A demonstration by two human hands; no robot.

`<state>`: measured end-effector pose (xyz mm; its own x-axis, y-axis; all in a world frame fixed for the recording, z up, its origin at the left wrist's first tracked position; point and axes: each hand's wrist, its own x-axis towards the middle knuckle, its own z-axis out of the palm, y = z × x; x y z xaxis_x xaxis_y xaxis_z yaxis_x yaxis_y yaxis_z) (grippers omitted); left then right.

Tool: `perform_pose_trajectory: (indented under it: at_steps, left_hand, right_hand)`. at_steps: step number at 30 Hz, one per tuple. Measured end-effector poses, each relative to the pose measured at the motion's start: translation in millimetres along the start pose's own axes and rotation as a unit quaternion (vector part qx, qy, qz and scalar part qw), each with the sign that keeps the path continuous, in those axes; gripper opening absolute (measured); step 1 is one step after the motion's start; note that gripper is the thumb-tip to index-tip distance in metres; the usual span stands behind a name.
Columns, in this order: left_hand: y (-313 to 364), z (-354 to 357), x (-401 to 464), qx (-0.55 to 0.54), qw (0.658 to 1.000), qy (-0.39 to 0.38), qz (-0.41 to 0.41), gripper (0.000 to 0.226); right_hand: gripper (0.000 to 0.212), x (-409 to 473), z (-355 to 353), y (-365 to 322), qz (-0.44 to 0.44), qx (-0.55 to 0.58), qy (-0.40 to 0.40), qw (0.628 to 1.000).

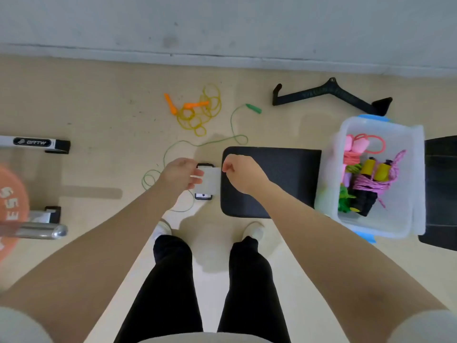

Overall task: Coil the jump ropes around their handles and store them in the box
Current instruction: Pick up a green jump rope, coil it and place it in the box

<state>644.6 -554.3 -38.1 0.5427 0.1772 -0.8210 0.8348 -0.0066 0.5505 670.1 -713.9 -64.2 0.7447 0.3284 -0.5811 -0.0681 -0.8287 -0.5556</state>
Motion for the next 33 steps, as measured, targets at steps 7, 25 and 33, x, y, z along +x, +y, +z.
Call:
perform_pose_trajectory:
  at_steps: [7, 25, 33]
  left_hand:
    - [-33, -176, 71, -0.037, 0.995, 0.089, 0.002, 0.012]
    - [-324, -176, 443, 0.397, 0.910, 0.045, 0.110, 0.022]
    - [-403, -127, 529, 0.627, 0.767, 0.024, 0.139, 0.038]
  right_hand:
    - [0.029, 87, 92, -82, 0.055, -0.013, -0.037, 0.998]
    - [0.025, 352, 399, 36, 0.114, -0.181, -0.127, 0.969]
    - [0.028, 422, 450, 84, 0.098, -0.205, -0.158, 0.961]
